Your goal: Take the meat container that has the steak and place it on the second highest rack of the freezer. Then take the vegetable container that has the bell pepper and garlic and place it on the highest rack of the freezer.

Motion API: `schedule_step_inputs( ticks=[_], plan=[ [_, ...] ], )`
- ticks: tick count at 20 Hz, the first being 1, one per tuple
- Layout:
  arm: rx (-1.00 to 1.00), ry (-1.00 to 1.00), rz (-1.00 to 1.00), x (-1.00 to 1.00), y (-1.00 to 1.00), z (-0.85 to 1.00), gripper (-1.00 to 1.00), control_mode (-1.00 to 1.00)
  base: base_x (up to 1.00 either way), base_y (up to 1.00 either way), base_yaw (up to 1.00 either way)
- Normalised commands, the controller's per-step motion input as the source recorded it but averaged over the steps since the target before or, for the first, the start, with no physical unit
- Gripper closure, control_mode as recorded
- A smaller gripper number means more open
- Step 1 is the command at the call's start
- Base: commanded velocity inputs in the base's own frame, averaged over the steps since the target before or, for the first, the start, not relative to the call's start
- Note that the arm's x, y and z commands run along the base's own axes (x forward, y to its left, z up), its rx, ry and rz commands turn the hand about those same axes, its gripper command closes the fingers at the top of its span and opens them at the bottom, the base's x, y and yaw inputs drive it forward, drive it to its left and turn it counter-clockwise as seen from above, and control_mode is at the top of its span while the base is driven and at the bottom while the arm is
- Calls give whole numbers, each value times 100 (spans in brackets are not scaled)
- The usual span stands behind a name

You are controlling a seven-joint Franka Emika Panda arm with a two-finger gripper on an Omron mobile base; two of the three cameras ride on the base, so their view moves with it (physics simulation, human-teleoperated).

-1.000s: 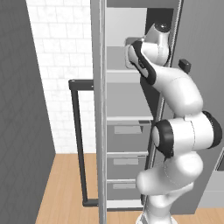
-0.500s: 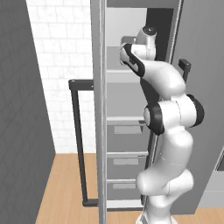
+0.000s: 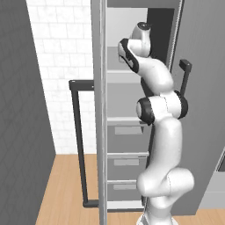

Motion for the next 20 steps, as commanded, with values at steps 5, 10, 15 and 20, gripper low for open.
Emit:
schedule_step_inputs(
  ticks=[5,10,15,20],
  plan=[
    [-7,-40,0,-55,-3,-90,-100,-100,0,0,0],
    [-3,-51,0,-19,-15,-100,-100,-100,0,0,0],
    [0,-42,0,-86,-1,-60,-100,-100,0,0,0],
    [0,-20,1,-100,0,36,-100,-100,0,0,0]
  ],
)
